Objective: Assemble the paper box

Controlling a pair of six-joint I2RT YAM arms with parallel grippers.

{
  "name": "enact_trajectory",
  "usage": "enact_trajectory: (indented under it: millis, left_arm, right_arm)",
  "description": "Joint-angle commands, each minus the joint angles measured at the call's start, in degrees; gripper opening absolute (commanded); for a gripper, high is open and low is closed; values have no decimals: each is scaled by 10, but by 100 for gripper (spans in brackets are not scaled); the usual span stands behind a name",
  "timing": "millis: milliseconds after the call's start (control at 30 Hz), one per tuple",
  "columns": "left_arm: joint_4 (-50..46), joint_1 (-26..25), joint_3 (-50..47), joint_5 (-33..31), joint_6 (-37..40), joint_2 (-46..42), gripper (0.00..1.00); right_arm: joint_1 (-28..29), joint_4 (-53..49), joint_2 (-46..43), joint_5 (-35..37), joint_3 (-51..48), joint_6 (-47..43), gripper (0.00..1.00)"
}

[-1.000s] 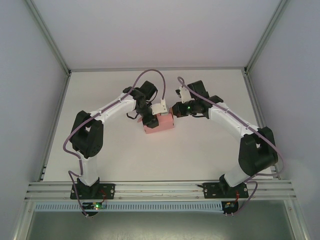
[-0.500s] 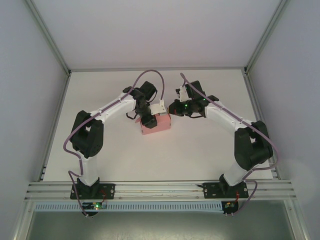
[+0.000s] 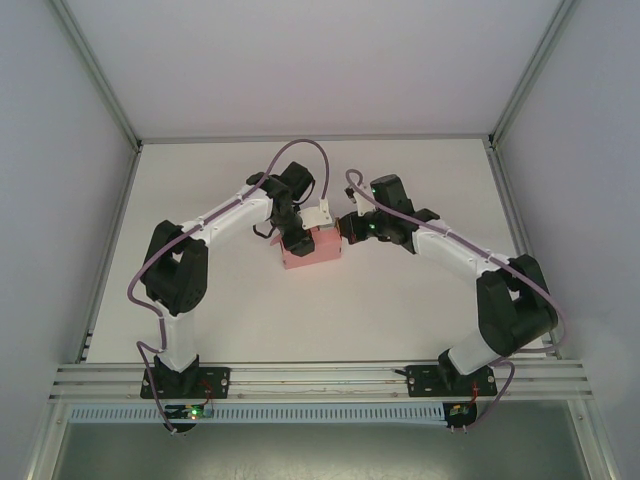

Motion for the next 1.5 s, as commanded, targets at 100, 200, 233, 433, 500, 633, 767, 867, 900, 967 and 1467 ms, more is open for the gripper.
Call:
enact_trajectory:
  millis: [100, 200, 233, 433, 500, 633, 767, 867, 900, 967, 1467]
  left_arm:
    - [24, -12, 7, 28, 19, 37, 39]
    - [26, -12, 6, 29, 17, 35, 39]
    - [26, -12, 6, 31, 17, 36, 39]
    - [32, -12, 10, 41, 3, 29, 43]
    - [40, -12, 9, 43, -2, 22, 45]
    - [54, -12, 6, 40, -15, 5, 48]
    - [70, -10, 0, 24, -24, -2, 49]
    - [66, -11, 3, 24, -25, -1, 49]
    - [68, -11, 4, 23, -27, -1, 50]
    - [67, -10, 8, 18, -32, 0, 51]
    - [81, -11, 11, -8, -83, -48, 86]
  right_arm:
    - [39, -5, 1, -38, -41, -50, 0]
    - [42, 30, 3, -32, -74, -62, 0]
    - [44, 43, 5, -32, -87, -68, 0]
    - [80, 106, -1, 53, -136, -87, 0]
    - [83, 110, -7, 85, -137, -75, 0]
    - [93, 130, -29, 125, -152, -74, 0]
    - [105, 161, -39, 138, -186, -91, 0]
    - [105, 164, -26, 157, -197, -85, 0]
    - [105, 163, -21, 163, -198, -82, 0]
    - [106, 159, -17, 170, -189, -67, 0]
    - [116, 48, -43, 252, -101, 44, 0]
